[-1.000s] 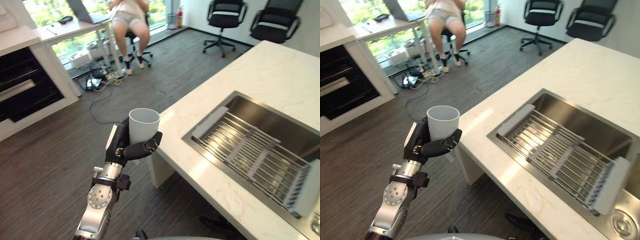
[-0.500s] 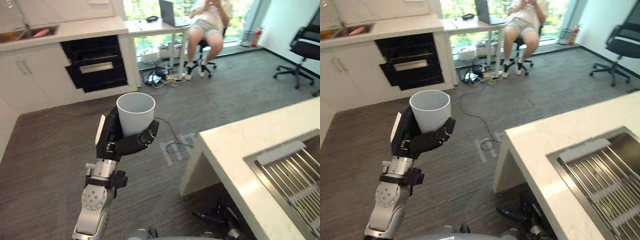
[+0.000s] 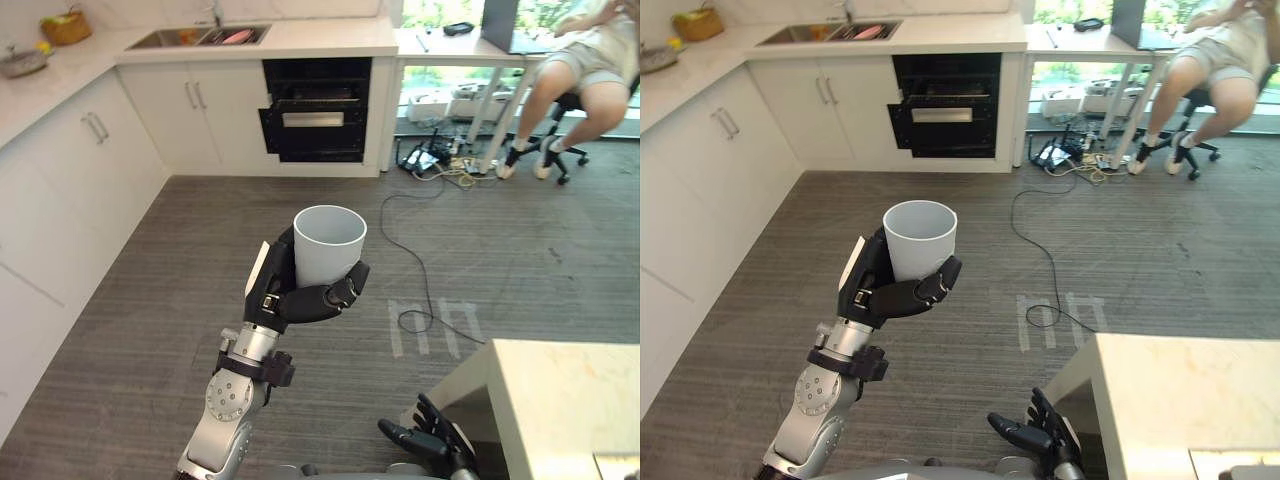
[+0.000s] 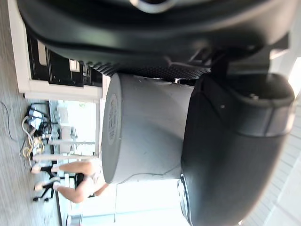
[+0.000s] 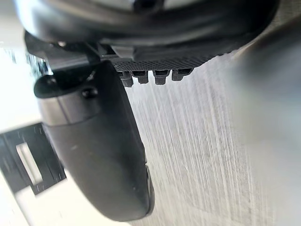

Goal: Walk over to the sink, pick up the cup, carry it to the dishwasher, place the cup inside the dishwasher, then close the dishwasher door

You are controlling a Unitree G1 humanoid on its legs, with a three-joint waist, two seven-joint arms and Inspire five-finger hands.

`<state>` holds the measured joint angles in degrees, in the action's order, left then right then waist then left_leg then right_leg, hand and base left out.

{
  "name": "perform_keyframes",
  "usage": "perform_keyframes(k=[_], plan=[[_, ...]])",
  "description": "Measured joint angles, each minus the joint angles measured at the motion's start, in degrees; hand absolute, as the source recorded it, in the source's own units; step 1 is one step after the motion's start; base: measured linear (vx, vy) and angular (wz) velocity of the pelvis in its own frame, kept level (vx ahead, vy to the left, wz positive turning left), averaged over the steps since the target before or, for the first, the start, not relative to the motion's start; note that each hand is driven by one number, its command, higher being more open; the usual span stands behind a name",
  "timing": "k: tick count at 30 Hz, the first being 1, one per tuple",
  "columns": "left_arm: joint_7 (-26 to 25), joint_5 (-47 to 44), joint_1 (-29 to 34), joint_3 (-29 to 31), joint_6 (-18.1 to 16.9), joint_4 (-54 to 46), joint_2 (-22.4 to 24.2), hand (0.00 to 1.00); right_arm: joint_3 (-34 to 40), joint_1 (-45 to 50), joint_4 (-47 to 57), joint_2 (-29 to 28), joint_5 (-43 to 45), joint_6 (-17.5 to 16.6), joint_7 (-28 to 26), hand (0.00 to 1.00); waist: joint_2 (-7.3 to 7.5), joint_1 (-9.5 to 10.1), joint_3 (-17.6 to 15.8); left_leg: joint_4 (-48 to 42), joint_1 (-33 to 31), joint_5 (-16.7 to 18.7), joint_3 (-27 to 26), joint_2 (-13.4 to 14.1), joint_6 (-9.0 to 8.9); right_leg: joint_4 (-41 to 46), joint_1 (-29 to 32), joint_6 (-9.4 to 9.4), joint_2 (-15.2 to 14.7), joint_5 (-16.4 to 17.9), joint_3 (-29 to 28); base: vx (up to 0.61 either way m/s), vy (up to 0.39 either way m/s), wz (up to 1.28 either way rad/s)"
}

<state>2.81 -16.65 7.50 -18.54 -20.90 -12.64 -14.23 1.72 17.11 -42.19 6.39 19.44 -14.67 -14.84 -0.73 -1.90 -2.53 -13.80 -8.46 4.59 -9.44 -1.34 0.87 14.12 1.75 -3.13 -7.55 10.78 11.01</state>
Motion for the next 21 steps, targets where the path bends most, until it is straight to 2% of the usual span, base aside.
perform_keyframes(k=[3, 10, 12, 15, 16, 21], plan=[[1.32, -1.46, 0.38, 0.23, -0.15, 0.03, -0.58, 0.0, 0.63, -3.09, -0.58, 0.4, -0.6, -0.14, 0.39, 1.0, 0.08, 1.44, 0.05, 5.12, 1.14, -2.96, -2.51, -0.33, 0.1, -2.26, -1.46, 0.26, -0.03, -0.75, 3.1, 0.0, 0.008, 0.68], [2.55, -1.69, 1.18, 0.31, -0.51, 4.47, -1.72, 0.0, 0.51, -7.76, -4.81, 0.36, -0.67, -0.72, 0.4, 1.0, -0.06, 1.5, 0.13, 15.59, 5.24, -8.65, -2.08, -0.06, 0.43, -3.05, -2.48, 0.97, 1.58, -1.21, 3.83, -0.08, -0.062, 0.18], [2.55, -1.69, 1.26, 0.24, -0.52, 4.58, -1.89, 0.0, 0.52, -7.44, -5.08, 0.36, -0.74, -0.74, 0.42, 1.0, 0.0, 1.22, 0.07, 17.09, 5.75, -9.33, -2.19, 0.22, 0.19, -3.11, -2.45, 1.21, 1.97, -1.38, 3.74, -0.12, -0.041, -0.02], [2.63, -1.69, 1.24, 0.24, -0.52, 4.58, -2.11, 0.0, 0.23, -7.41, -6.58, 0.18, -1.67, -0.73, 1.14, 1.0, -0.15, 0.78, 0.06, 19.1, 6.51, -10.37, -2.33, 0.35, 0.84, -3.54, -2.32, 1.28, 2.43, -1.74, 3.47, -0.08, -0.015, -0.03], [2.38, -1.67, 1.37, 1.29, -0.51, 6.72, -2.69, 0.0, 0.05, -9.25, -6.86, 0.02, -6.12, -0.51, 2.25, 1.0, 0.03, 1.02, -1.73, 19.18, 7.06, -11.72, -1.0, 0.72, 1.03, -7.13, -4.95, 1.76, 3.52, -2.49, 5.18, 0.0, 0.0, 0.0], [2.38, -1.67, 1.42, 1.29, -0.51, 6.73, -2.64, 0.0, 0.06, -9.26, -6.86, 0.01, -6.12, -0.51, 2.25, 1.0, 0.03, 1.02, -1.73, 19.2, 7.13, -11.72, -1.07, 0.73, 1.03, -7.14, -4.96, 1.76, 3.52, -2.49, 5.09, 0.0, 0.0, 0.0]])
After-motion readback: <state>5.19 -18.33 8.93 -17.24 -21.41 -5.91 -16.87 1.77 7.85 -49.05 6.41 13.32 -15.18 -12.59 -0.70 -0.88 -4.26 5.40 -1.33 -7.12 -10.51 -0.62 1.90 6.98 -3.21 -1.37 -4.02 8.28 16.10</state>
